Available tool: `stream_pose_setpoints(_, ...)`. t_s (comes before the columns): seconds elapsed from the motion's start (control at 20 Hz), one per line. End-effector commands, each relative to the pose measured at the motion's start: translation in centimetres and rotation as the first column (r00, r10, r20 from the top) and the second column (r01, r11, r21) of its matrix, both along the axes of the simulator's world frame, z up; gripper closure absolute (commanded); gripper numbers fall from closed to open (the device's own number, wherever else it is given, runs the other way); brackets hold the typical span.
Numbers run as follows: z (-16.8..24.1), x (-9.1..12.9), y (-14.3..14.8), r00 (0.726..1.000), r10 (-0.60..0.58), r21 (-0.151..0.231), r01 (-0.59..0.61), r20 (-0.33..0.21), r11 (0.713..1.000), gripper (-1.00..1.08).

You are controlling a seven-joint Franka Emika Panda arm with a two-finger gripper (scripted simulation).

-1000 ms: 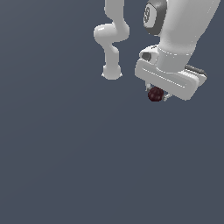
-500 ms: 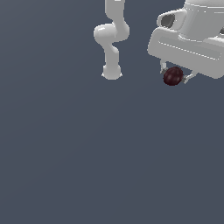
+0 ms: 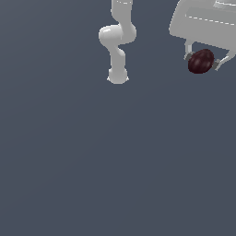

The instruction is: Pick up the object and move it to a goal position.

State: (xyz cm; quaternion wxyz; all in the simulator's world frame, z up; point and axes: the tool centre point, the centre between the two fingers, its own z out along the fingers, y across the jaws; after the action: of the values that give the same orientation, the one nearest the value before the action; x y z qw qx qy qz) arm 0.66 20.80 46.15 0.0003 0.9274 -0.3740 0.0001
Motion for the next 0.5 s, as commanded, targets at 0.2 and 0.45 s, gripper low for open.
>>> stream_pose_setpoints(0.2, 2.5, 0.5, 0.7, 1.000, 0.000, 0.000, 0.000, 0.000, 1.000, 1.08)
stream_pose_setpoints(0.45, 3.5, 0.7, 1.1, 1.000, 0.000, 0.001, 0.000, 0.000, 1.000, 1.08)
